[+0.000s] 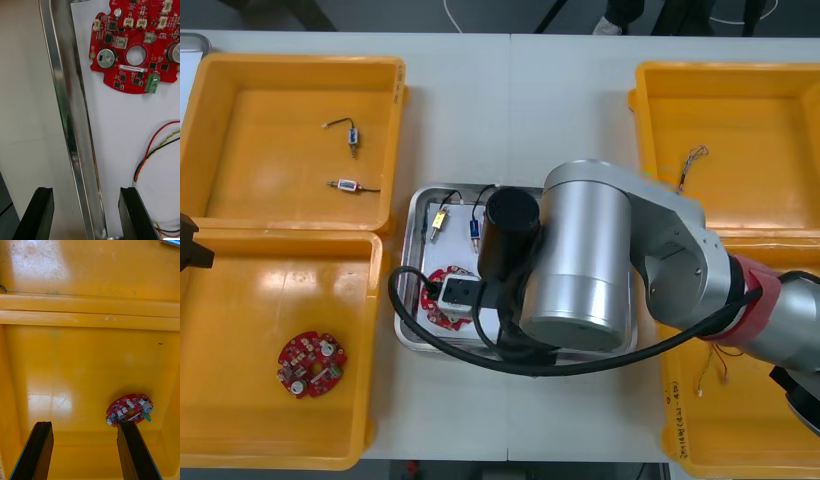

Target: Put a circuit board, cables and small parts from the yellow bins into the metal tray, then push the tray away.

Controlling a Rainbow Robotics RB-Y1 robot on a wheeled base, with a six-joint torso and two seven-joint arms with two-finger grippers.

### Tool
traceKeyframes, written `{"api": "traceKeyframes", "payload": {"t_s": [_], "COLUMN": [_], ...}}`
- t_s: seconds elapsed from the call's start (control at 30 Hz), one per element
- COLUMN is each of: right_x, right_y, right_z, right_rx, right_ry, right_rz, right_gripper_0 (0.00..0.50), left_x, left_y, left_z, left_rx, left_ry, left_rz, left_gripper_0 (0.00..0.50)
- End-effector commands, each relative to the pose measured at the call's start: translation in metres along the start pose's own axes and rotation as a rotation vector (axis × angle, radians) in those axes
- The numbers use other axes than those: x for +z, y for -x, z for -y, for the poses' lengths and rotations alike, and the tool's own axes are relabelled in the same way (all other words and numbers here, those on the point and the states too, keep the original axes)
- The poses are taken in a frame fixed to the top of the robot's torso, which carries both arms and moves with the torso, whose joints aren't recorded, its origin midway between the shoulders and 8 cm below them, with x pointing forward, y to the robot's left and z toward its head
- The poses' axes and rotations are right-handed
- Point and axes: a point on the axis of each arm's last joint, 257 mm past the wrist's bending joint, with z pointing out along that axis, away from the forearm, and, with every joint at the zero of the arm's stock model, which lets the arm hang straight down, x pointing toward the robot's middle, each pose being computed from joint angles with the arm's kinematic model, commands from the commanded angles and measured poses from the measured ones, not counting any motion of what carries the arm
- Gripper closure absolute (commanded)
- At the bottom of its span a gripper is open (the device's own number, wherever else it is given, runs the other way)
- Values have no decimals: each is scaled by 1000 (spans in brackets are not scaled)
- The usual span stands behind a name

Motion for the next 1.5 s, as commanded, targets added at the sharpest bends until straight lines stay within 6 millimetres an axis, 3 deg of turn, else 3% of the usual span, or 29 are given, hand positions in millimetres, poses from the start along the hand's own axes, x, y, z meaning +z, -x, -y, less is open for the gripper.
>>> {"api": "traceKeyframes", "payload": {"t_s": [0.03,0.23,0.8,1.5], "right_x": [17,33,48,57], "right_y": [12,11,11,10], "right_z": [-7,-15,-31,-31], "right_rx": [-106,-131,-178,-183], "right_ry": [-48,-45,-57,-95], "right_rz": [11,-1,-31,-20], "right_gripper_0": [0,0,0,0], "left_x": [-12,-12,-12,-12], "left_y": [1,1,1,1], "left_z": [-12,-12,-12,-12], "left_rx": [72,72,72,72], "left_ry": [45,45,45,45], "left_rz": [12,12,12,12], "left_gripper_0": [0,0,0,0]}}
